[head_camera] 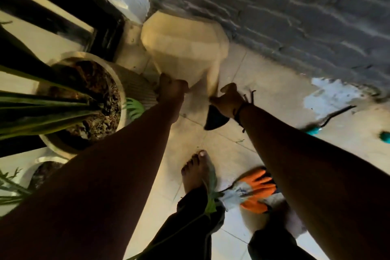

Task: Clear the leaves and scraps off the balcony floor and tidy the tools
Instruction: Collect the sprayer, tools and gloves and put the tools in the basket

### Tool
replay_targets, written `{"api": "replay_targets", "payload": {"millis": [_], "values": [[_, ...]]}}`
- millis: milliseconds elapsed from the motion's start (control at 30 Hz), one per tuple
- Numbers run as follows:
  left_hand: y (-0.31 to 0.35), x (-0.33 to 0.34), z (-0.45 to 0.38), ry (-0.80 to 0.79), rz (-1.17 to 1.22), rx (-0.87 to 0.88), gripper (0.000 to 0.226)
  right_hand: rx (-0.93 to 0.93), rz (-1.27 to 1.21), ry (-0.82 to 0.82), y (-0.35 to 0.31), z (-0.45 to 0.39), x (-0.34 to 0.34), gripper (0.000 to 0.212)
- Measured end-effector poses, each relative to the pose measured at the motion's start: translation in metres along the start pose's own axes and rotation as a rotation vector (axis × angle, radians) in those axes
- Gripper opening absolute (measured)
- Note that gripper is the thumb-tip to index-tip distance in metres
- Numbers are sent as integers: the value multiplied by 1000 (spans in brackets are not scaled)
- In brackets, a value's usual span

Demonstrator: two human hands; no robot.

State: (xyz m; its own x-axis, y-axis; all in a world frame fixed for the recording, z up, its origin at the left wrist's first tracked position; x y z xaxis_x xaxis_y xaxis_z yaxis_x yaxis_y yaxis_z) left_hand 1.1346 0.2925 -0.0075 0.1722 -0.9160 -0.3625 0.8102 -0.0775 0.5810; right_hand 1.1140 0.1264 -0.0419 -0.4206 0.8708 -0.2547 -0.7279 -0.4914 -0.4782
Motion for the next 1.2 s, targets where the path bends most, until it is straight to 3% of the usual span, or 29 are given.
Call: {"api": "replay_targets", "payload": {"millis": [33, 100, 167, 233, 300, 400, 500, 600, 733, 833, 967, 1067, 1133, 1200], "values": [[3, 3, 8, 3, 46, 34, 98, -1, -20, -37, -5, 7, 5, 69], [8, 7, 29, 27, 91, 27, 110, -31, 6, -35, -14, 17, 14, 51], [9, 12, 47, 14, 121, 8, 99, -57, 16, -27, -21, 25, 21, 33], [5, 12, 52, 2, 147, -18, 86, -28, -84, -82, -23, 27, 33, 42], [-1, 13, 52, -11, 212, -66, 71, 24, -356, -144, -21, 29, 40, 52], [-6, 14, 49, -138, 202, -19, 67, 55, -577, -205, -23, 34, 41, 67], [-11, 11, 47, -192, 178, 17, 62, -11, -661, -235, -30, 31, 44, 52], [-7, 12, 51, -224, 174, 70, 54, -3, -490, -112, -30, 12, 55, 53], [-13, 19, 43, -313, 56, 78, 58, 31, -484, -28, -24, 2, 61, 59], [-18, 18, 45, -351, 14, 86, 62, 71, -427, 104, -19, -2, 57, 46], [-22, -6, 45, -216, -98, 231, 38, -23, -283, 221, -23, 11, 52, 22], [-33, -37, 49, -50, -216, 298, 38, -77, -192, 304, -24, 44, 37, 24], [-39, -52, 57, -20, -328, 304, 36, -34, -209, 319, -16, 69, 20, 32], [-42, -59, 74, -37, -486, 328, 52, 33, -314, 263, 0, 94, 6, 44]]}}
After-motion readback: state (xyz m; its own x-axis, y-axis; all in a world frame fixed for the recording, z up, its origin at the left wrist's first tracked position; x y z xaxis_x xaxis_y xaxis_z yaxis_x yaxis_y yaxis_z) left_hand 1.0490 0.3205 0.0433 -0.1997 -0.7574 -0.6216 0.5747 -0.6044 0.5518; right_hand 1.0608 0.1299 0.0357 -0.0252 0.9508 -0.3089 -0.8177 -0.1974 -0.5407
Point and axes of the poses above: each hand's wrist, its own z-axis away from the middle knuckle, its own x-axis out of the palm, y = z × x, the point moved 4 cm from there along -z, towards the middle knuckle, and after that the axes turned 6 degrees about z, right-handed, at the moved point
